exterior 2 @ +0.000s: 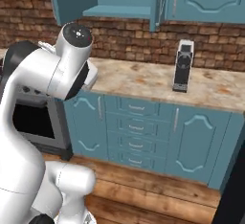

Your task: Take the smaller bowl and place it next to the appetizer plate on the dining counter , and place the larger bowl next to the plate with cooked food.

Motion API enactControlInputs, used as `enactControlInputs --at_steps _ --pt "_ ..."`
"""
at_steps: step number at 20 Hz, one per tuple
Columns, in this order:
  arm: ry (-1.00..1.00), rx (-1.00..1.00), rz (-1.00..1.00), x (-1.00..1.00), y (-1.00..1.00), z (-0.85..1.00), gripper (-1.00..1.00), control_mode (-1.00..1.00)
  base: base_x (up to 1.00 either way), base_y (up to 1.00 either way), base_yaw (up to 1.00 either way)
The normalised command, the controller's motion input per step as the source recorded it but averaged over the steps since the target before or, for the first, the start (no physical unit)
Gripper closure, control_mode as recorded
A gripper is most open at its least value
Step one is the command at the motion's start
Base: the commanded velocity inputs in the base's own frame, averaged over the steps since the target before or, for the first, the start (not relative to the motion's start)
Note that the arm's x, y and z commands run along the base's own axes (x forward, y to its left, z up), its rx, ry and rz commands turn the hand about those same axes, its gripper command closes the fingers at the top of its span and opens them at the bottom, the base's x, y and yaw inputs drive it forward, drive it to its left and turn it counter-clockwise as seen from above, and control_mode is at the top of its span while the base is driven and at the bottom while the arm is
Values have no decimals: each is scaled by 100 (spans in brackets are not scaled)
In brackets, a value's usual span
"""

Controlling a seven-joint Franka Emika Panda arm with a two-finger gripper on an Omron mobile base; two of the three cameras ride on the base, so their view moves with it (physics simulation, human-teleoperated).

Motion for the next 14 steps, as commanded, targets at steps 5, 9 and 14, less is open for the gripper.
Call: enactControlInputs --at_steps 5,9,14 --pt "0 0 0 0 0 0 100 100 -100 0 18" --pt "0 0 0 0 0 0 100 100 -100 3 15" --pt "0 0 0 0 0 0 100 100 -100 0 14"
